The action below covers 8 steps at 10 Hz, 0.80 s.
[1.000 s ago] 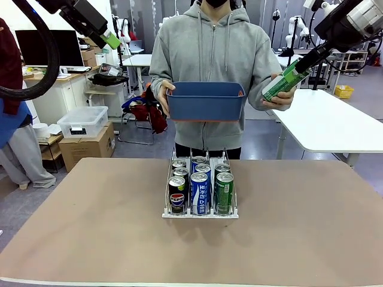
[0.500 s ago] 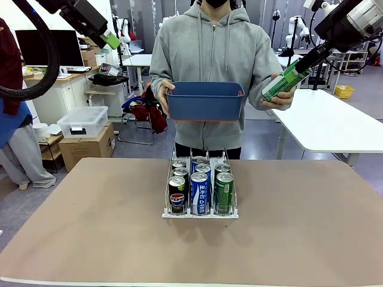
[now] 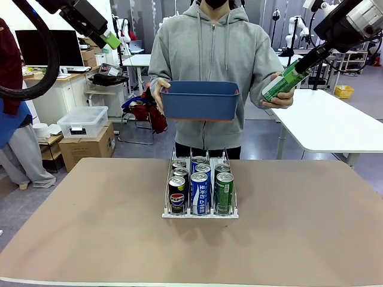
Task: Fill the beverage cans into the dispenser.
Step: Place the picked Sprite in the line of the Automatic Can Dispenser with the same cans.
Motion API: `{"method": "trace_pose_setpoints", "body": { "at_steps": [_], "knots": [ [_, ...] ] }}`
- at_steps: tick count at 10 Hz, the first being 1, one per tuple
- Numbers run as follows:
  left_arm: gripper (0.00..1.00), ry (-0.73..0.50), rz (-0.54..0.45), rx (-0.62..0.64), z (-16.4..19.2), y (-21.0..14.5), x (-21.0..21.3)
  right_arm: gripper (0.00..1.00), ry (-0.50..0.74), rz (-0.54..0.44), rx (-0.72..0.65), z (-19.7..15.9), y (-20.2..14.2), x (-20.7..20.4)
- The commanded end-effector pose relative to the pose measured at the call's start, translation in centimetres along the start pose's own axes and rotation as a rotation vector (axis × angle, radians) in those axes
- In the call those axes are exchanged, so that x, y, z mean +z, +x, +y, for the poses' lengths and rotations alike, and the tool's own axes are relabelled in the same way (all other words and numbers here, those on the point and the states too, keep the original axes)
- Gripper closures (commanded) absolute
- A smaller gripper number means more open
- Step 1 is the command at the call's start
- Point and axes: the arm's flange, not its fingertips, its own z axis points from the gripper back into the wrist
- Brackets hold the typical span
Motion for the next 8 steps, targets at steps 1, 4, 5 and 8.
{"method": "trace_pose_setpoints", "body": {
  "at_steps": [1, 4, 5, 8],
  "knots": [
    [0.0, -0.002, 0.0, 0.002, 0.06, -0.14, 0.08, 1.0, -0.001, -0.001, 0.009, 0.02, 0.0, 0.1],
    [0.0, -0.002, 0.0, 0.002, 0.06, -0.14, 0.08, 1.0, -0.001, -0.001, 0.009, 0.02, 0.0, 0.1],
    [0.0, -0.002, 0.0, 0.002, 0.06, -0.14, 0.08, 1.0, -0.001, -0.001, 0.009, 0.02, 0.0, 0.1],
    [0.0, -0.002, 0.0, 0.002, 0.06, -0.14, 0.08, 1.0, -0.001, -0.001, 0.009, 0.02, 0.0, 0.1]
  ]
}}
